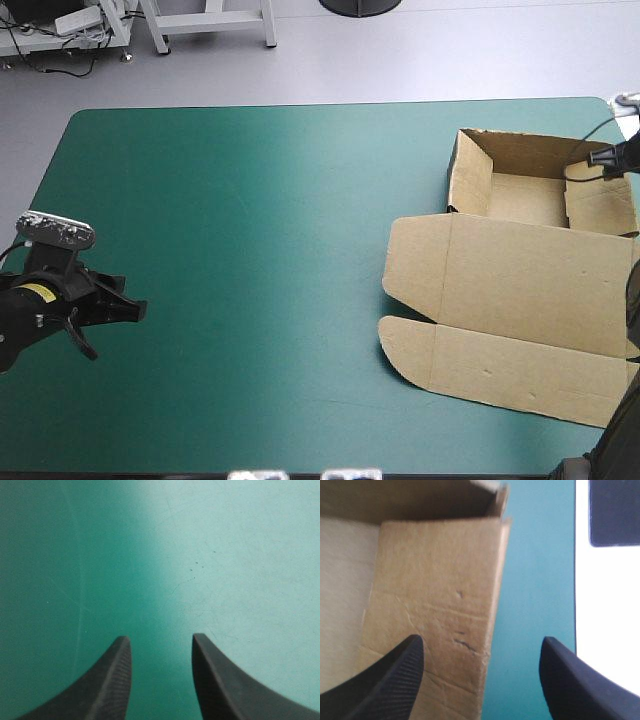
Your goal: Fold the box
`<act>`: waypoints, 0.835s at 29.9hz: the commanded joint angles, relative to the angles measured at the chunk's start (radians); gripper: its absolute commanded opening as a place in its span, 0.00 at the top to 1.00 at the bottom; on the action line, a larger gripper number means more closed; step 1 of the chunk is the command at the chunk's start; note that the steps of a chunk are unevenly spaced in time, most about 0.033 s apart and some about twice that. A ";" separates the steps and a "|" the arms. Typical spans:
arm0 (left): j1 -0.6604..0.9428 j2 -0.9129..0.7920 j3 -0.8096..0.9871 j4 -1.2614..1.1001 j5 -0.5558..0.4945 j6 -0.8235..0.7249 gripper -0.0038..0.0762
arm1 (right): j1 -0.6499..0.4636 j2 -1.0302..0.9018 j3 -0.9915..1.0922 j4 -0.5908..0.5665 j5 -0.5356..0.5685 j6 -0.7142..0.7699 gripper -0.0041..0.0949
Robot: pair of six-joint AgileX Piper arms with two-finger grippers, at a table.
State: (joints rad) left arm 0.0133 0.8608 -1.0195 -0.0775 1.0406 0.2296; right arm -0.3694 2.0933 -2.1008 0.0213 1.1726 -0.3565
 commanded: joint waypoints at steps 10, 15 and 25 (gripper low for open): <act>0.003 -0.005 -0.025 -0.042 -0.062 -0.005 0.60 | 0.051 -0.387 -0.165 0.564 0.078 -0.105 0.31; 0.003 -0.005 -0.025 -0.054 -0.102 0.000 0.60 | 0.163 -0.580 -0.003 0.421 0.078 -0.083 0.31; 0.003 -0.005 -0.025 -0.058 -0.106 0.005 0.60 | 0.232 -0.951 0.505 0.403 0.047 -0.102 0.31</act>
State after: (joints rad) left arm 0.0133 0.8608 -1.0195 -0.1153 0.9909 0.2315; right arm -0.1362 1.2434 -1.6847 0.4116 1.2442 -0.4550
